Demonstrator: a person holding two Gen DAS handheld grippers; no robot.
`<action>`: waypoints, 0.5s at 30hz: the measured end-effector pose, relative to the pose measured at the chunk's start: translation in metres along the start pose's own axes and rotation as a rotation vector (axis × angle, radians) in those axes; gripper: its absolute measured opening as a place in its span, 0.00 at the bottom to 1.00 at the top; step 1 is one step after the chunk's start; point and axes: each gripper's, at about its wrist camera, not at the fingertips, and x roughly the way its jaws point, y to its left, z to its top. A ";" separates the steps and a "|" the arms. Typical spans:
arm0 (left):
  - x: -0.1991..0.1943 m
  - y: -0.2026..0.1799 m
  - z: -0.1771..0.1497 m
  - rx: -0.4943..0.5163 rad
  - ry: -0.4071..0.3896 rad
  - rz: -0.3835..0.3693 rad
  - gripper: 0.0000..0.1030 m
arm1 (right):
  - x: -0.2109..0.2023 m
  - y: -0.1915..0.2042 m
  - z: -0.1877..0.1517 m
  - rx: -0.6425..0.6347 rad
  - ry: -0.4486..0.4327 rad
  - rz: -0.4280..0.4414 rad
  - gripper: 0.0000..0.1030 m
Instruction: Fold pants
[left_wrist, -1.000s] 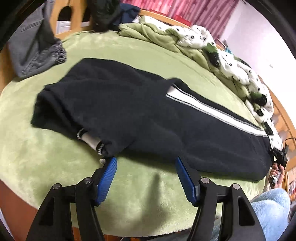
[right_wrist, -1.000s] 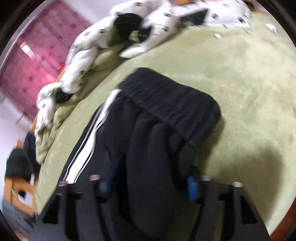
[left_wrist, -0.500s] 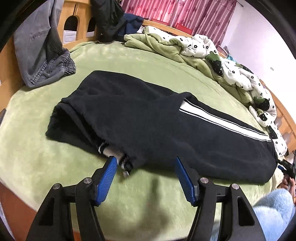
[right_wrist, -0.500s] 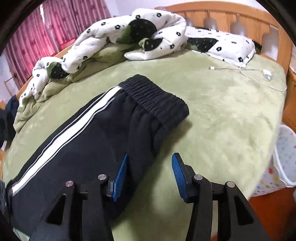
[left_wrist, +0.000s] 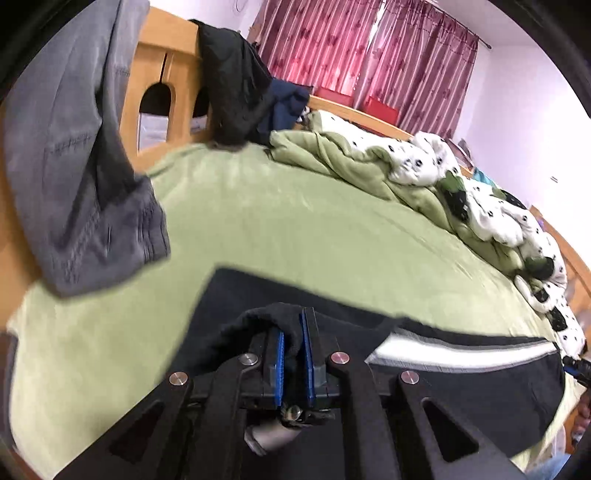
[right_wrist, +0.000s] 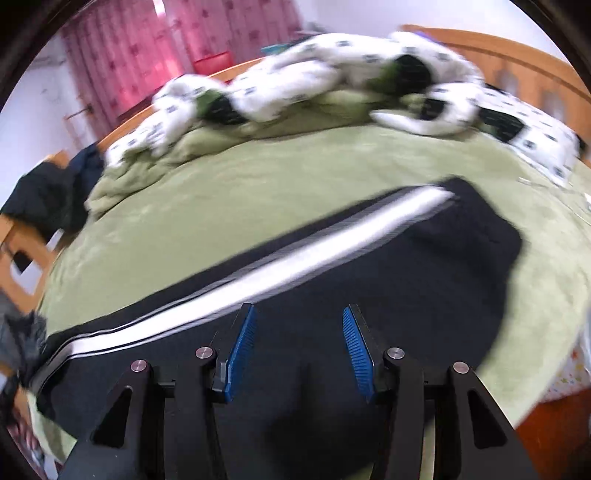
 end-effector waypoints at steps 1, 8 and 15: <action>0.008 0.002 0.009 0.007 0.011 0.009 0.09 | 0.006 0.015 0.001 -0.018 0.016 0.020 0.47; 0.035 0.011 0.038 0.065 0.128 -0.042 0.15 | 0.031 0.104 0.005 -0.122 0.105 0.136 0.47; 0.021 0.023 0.012 0.056 0.092 -0.155 0.72 | 0.043 0.155 -0.009 -0.268 0.138 0.164 0.47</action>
